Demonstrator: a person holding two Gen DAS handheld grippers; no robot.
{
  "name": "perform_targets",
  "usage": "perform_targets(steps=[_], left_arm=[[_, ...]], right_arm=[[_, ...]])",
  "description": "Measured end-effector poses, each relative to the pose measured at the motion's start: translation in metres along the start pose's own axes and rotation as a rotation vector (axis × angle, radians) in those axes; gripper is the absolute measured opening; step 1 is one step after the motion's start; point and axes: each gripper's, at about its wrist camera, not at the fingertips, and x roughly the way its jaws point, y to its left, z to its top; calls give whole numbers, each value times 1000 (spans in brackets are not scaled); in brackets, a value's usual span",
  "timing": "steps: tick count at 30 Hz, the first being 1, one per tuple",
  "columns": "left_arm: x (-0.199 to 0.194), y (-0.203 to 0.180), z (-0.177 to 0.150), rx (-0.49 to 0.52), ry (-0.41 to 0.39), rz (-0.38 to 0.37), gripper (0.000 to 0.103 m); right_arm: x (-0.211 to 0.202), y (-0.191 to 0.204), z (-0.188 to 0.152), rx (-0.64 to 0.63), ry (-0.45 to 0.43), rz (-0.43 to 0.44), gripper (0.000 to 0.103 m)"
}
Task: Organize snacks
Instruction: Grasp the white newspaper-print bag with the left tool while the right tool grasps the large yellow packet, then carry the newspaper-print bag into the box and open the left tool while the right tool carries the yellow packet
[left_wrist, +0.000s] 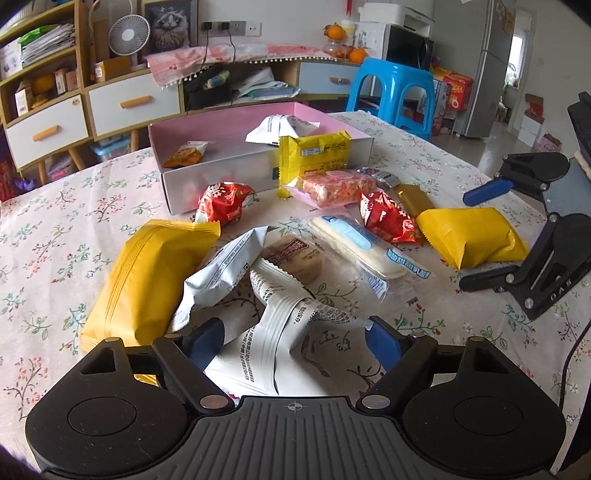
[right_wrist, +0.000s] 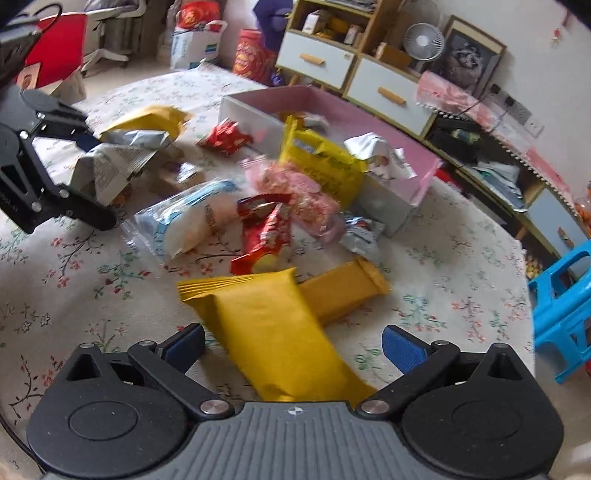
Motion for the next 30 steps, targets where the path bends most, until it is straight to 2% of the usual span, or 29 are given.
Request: perform_targets(steps=[3,6,10,15,18,19,20,21,22,30], left_arm=[[-2,1,0,-7,11,13,82],[-3,1,1,-16,22,23,81],[-4,2,1,-30,24,28,80],[-4,1,1,-36,24,32,79],[-5,0,1,-37,24,31,78],[-6,0,1,-36,22,30,75],[-7,0,2,-32,14,24,66],[-9,-1,2,-27,9,22,63],[-10,-2,4,-27,7,22,59],[-13,-3,7,-28,-1,16,51]], right_arm=[[-4,2,1,21,8,49,84],[-10,4,2,52,3,105,84],[-20,4,2,88,-17,164,79],[-16,4,2,97,-11,136,75],[-8,4,1,96,14,111,68],[-7,3,1,94,20,107,61],[-7,3,1,100,14,110,55],[-7,2,1,105,11,112,49],[-8,2,2,106,12,110,34],[-16,4,5,114,-10,126,32]])
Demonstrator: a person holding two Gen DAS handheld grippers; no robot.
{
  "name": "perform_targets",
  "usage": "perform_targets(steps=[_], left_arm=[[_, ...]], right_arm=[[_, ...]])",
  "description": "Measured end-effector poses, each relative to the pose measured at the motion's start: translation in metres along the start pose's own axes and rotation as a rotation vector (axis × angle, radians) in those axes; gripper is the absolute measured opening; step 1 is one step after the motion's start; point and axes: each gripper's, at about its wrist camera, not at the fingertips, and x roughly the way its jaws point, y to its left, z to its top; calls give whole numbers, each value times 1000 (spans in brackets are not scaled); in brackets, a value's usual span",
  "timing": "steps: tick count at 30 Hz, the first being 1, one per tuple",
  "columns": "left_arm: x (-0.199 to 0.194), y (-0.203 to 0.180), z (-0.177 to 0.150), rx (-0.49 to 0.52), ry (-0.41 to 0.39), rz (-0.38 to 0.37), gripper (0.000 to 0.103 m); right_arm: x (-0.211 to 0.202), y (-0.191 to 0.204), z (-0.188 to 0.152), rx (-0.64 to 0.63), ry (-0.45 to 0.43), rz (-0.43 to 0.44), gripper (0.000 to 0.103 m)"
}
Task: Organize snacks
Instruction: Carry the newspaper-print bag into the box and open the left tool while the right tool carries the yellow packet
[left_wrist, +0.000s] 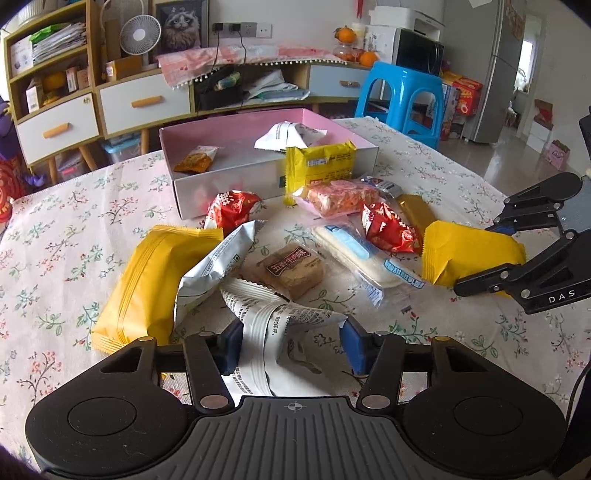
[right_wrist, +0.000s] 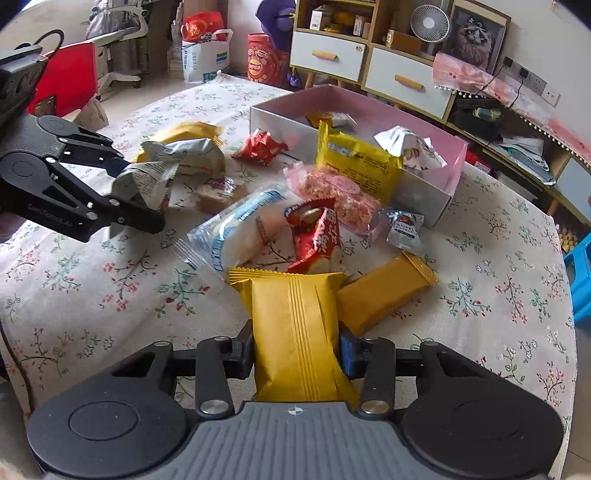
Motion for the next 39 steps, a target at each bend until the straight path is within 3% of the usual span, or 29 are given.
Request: perform_targets(steps=[2,3,4,13,29,39], left_arm=[[-2,-1,0,0,-2,-3,46],[-2,-1,1,4,1,4,24],[-3,0,1,-5,7,-4,23],[-6,1,2,-12,1,-9,23],[-28,-4,20,-37,-91,-33,23],[-28,-1,45,-60,-116,-1,23]], right_arm=[[-3,0,2,5,-15,1,32],[-5,0,2,12,-23,1,32],[-7,-1,4,23,-32,4,32],[-19,-10,11,95,-90,-3,32],[-29,-24,18,180,-139,-39,32],[-34,-30,46,206,-176,-80,32]])
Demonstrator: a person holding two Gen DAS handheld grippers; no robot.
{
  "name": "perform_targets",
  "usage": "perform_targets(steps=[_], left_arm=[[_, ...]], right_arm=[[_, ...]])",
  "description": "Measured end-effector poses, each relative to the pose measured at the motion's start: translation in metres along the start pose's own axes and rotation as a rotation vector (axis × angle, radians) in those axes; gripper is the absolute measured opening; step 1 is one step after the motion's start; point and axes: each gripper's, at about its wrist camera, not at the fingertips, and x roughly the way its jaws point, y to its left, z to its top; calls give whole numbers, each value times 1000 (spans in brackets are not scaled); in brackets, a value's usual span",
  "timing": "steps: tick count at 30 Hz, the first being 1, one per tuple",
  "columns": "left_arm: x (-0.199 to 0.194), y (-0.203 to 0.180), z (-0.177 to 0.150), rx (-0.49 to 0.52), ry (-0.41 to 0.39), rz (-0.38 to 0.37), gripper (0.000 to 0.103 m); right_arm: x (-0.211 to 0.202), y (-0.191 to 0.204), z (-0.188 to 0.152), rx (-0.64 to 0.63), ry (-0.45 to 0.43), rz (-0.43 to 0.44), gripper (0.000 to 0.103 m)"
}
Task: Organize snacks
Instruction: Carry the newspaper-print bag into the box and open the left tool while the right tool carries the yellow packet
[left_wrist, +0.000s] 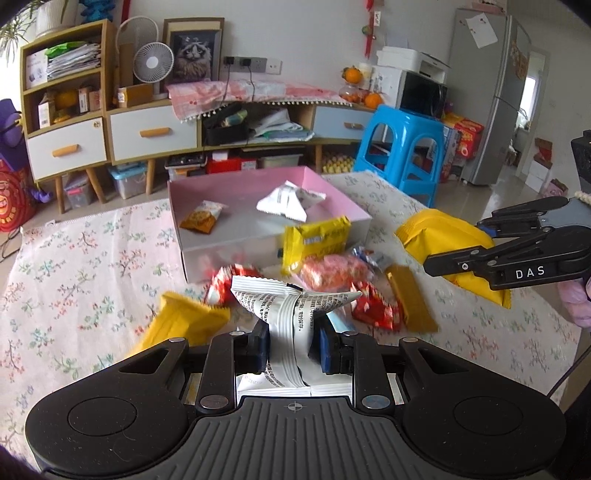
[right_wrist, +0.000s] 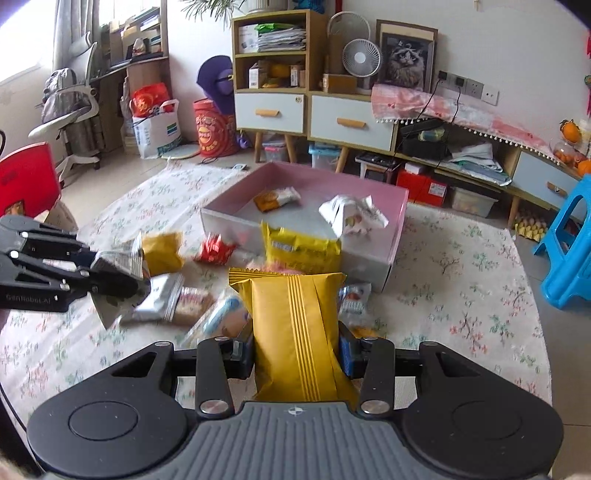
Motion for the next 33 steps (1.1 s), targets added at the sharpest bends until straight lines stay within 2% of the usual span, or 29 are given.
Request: perform_targets(steps=[15,25,33], left_arm=[[22,12,43,-43,-42,60,23],[60,30,77,-34,-38,127,23],[109,41,97,-35,9,174,23]], right_arm=[[18,-9,60,62,-43,-49,32],[56,-29,83,155,-52,-49,32],[109,-37,90,111,35,-79,32]])
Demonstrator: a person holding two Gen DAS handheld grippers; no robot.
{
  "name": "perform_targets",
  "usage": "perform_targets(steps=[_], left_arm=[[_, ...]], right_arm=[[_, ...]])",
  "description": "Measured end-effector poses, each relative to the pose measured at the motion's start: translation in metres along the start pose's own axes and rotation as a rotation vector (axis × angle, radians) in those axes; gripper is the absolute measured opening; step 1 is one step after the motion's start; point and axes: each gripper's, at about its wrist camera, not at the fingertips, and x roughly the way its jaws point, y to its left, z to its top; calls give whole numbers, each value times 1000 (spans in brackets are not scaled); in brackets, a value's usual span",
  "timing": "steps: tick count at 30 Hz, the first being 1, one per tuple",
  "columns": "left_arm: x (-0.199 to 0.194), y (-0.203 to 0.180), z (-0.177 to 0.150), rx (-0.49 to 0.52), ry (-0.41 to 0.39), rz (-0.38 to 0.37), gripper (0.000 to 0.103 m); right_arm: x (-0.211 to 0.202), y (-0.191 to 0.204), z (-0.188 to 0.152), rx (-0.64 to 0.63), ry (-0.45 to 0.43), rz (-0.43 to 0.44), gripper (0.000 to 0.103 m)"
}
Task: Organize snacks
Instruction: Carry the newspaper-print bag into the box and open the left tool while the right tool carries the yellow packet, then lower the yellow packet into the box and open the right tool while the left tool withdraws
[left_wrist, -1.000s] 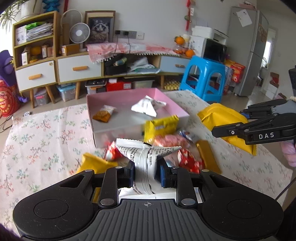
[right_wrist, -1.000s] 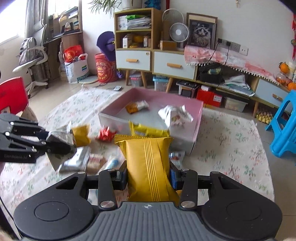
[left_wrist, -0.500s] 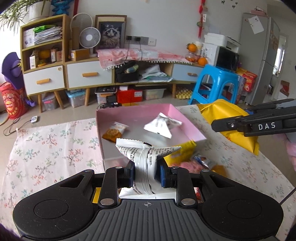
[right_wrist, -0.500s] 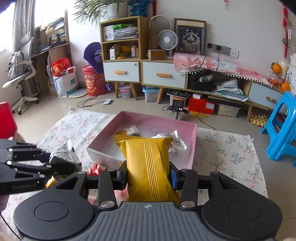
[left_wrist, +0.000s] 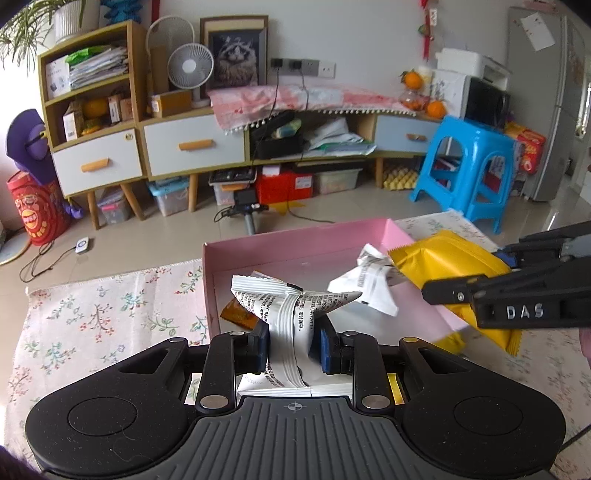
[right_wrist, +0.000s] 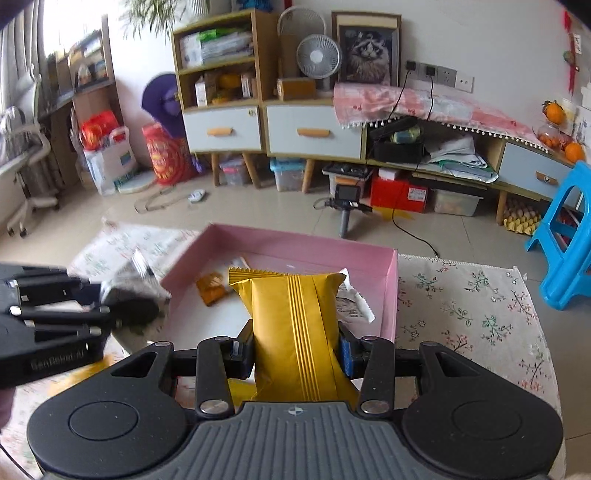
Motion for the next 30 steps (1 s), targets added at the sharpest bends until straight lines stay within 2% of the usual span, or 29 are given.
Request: perform_targets(steps=[7,13,23,24,26,28,30], left_arm=[[35,0,1,-27,39,20,23],[54,-3,0,-19,58,53,23],[65,-4,0,3,35,95,27],[65,-5,-1,7,27,100,29],[62,-5,-2,8,16,97,42],[58,-6,-3,13,-2,102,61],[53,-7,-3,21,-17,106,70]], right_arm=[[30,-8,1,-15,44,-24,32],[45,-12,4,7,38,-29,32],[54,-13,3,18,25,-38,34],[53,-13,3,21,20,-40,36],[50,-15,3,26,6,-48,47],[47,-16,4,30,-5,-59,52],[42,-17,5,34,-14,-66,56]])
